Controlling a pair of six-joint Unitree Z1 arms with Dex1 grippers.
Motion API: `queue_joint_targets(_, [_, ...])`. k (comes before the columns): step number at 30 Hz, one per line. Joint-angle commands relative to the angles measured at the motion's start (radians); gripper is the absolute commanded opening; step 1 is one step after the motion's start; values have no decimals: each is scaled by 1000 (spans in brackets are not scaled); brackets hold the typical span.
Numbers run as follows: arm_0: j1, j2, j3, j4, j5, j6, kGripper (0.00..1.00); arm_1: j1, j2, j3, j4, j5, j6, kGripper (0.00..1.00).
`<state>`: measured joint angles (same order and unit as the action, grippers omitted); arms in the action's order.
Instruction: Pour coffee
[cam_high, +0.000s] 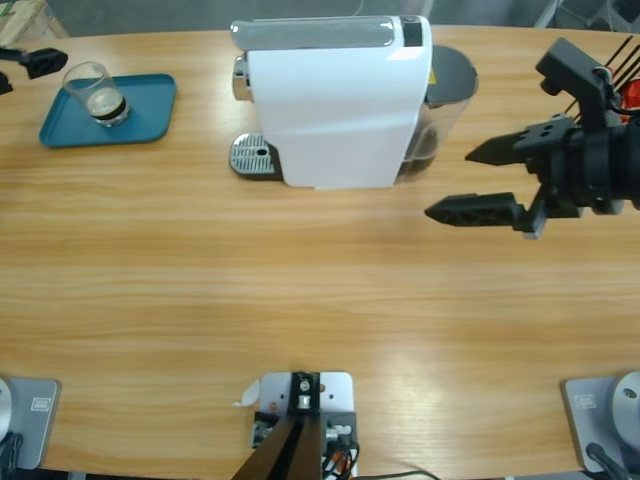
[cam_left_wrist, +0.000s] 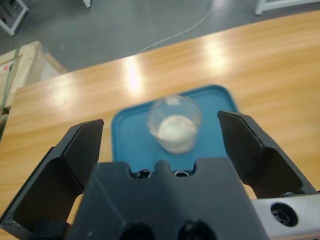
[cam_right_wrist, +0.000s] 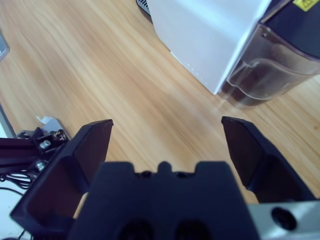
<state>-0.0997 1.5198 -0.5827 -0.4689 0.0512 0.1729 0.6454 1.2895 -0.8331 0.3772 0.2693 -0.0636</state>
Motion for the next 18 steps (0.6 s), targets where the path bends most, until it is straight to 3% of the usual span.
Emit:
queue_joint_targets(1, [-207,-404,98,424,-27,-86,989,-7,-91,9,51,-28,23,1000])
queue_joint_targets(5, [-266,-553,-15,752,-200,-84,991,-7,-158,2,103,-45,19,1000])
queue_joint_targets(8, [-329,-649,-63,905,-334,-82,992,-7,-221,18,144,-57,13,1000])
queue_joint_targets(11, [-354,-743,-82,965,-353,-84,996,-7,-289,46,175,-89,1,1000])
queue_joint_targets(18, [-354,-708,-61,965,-344,-84,996,-49,-314,68,172,-97,-21,1000])
